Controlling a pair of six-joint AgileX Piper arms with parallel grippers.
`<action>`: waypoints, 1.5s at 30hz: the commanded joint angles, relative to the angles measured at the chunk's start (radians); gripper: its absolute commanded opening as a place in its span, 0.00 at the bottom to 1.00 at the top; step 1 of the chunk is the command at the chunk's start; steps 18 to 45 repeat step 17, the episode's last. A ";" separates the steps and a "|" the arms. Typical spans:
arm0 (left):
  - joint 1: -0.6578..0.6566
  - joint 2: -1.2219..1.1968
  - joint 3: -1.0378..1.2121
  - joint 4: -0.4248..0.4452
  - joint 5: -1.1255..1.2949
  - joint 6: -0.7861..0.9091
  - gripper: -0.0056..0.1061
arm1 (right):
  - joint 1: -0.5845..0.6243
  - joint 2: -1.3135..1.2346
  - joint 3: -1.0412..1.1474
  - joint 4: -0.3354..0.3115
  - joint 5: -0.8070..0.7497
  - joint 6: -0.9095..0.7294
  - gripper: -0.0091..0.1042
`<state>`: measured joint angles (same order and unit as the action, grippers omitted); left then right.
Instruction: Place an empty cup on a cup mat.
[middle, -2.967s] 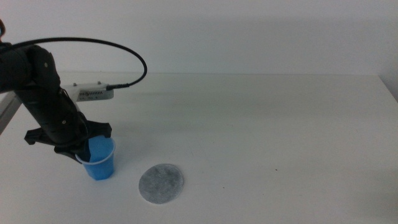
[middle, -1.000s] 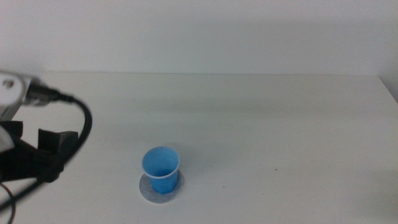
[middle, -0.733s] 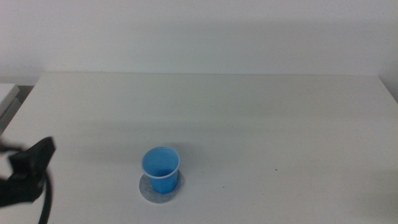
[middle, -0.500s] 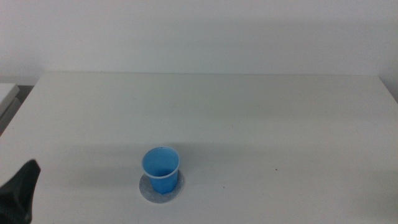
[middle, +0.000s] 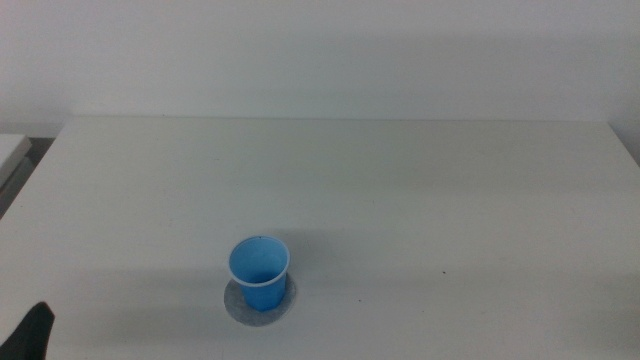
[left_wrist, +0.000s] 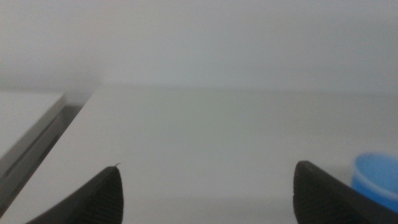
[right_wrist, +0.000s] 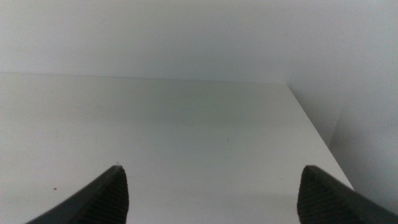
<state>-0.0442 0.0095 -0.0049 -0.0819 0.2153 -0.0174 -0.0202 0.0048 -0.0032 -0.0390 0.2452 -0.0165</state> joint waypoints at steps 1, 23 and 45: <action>0.024 -0.009 0.005 -0.013 0.041 0.017 0.89 | 0.002 -0.005 0.003 -0.007 -0.007 -0.004 0.90; 0.042 -0.009 0.005 0.023 -0.009 0.028 0.89 | 0.002 -0.005 0.003 -0.007 -0.007 -0.004 0.90; 0.042 -0.009 0.005 0.023 -0.009 0.028 0.89 | 0.002 -0.005 0.003 -0.007 -0.007 -0.004 0.90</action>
